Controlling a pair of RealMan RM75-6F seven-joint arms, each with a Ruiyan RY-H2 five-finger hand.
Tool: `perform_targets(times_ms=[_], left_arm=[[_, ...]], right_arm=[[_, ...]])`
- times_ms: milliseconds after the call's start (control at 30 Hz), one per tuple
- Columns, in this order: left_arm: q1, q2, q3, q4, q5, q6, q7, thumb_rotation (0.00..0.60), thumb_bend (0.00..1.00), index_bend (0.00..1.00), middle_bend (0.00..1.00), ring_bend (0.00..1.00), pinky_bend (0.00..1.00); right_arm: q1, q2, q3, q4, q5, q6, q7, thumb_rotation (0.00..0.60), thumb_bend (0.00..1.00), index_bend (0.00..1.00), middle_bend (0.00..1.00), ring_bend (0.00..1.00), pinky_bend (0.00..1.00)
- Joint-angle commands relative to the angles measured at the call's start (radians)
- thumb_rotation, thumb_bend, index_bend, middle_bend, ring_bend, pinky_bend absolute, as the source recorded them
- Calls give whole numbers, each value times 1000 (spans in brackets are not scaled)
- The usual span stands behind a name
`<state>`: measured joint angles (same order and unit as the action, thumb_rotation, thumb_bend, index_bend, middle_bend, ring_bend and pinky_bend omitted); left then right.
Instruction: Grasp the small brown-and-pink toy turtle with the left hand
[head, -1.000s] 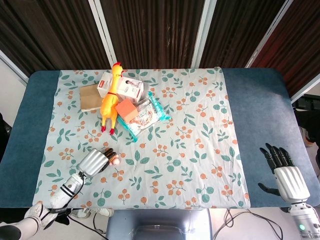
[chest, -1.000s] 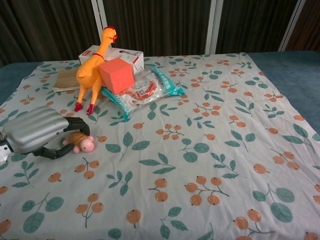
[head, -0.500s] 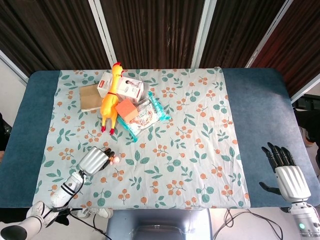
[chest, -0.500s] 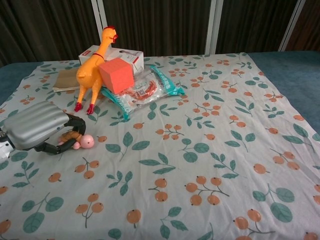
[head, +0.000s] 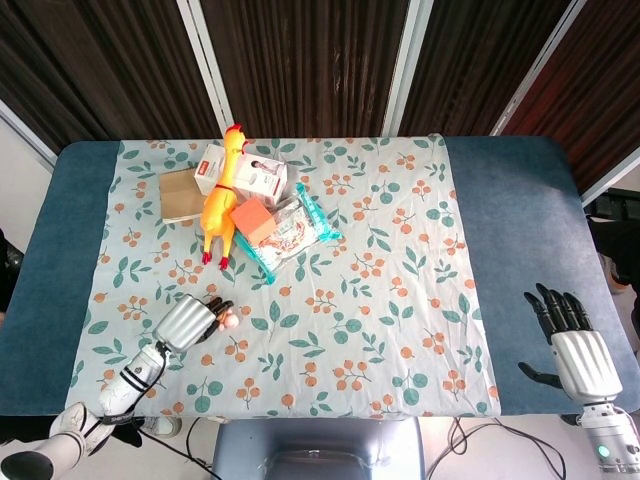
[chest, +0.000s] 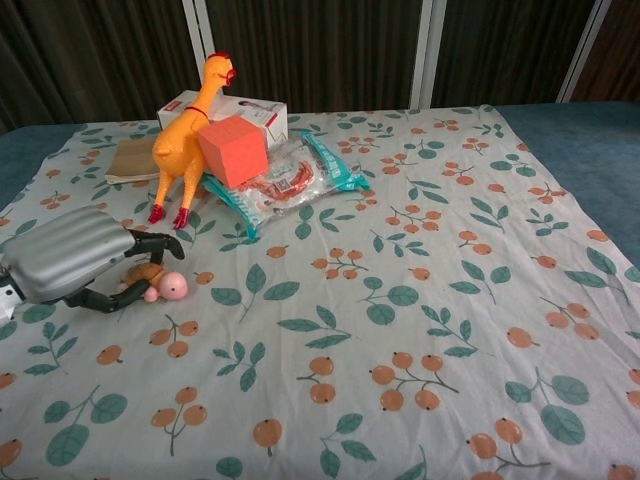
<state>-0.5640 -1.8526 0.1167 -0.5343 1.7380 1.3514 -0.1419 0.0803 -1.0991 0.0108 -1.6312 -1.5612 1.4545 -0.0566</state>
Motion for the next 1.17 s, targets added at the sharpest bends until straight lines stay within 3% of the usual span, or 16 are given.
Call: perform_targets(times_ms=[33,200,333,367,433,467,500,533,600,667,767,1167], left_arm=[[6,33,9,-53,4,2,27,600,475,124,217,876,936],[23,85,12,-155,6,26,88,600,474,114,187,875,936],[66,173,9,-305,17,131,159,600,474,115,191,825,893],[83,199,12,-346,21,163,171,600,473,116,185,740,845],[135,265,32,-448,27,229,190,600,465,114,136,428,669],[161,300,45,-500,25,247,198,600,463,109,119,355,614],[197,354,63,-583,15,268,208,600,456,87,82,220,469],[225,397,81,-651,9,284,212,600,448,59,49,125,339],[279,475,109,-774,-7,321,207,600,437,26,19,39,217],[347,540,133,-870,-23,385,189,600,427,7,9,4,151],[420,573,124,-896,-54,464,126,600,418,0,9,0,108],[433,662,81,-936,-107,345,55,600,404,0,0,0,85]], right_arm=[[-1,1,-2,-1,-6,4,4,600,205,0,0,0,0],[-10,6,-8,-3,-28,27,16,600,205,0,0,0,0],[-17,12,-15,-2,-47,42,26,600,205,0,0,0,0],[-19,13,-17,-2,-50,44,27,600,205,0,0,0,0],[-22,19,-22,-8,-51,42,31,600,205,0,0,0,0],[-22,22,-23,-13,-48,40,33,600,205,0,0,0,0],[-23,26,-23,-17,-46,39,34,600,205,0,0,0,0],[-23,28,-23,-18,-46,39,33,600,205,0,0,0,0],[-24,28,-22,-18,-47,41,28,600,206,0,0,0,0],[-25,27,-24,-18,-51,43,20,600,206,0,0,0,0],[-26,25,-32,-24,-55,35,7,600,205,0,0,0,0],[-30,10,-37,-20,-72,39,-27,600,206,0,0,0,0]])
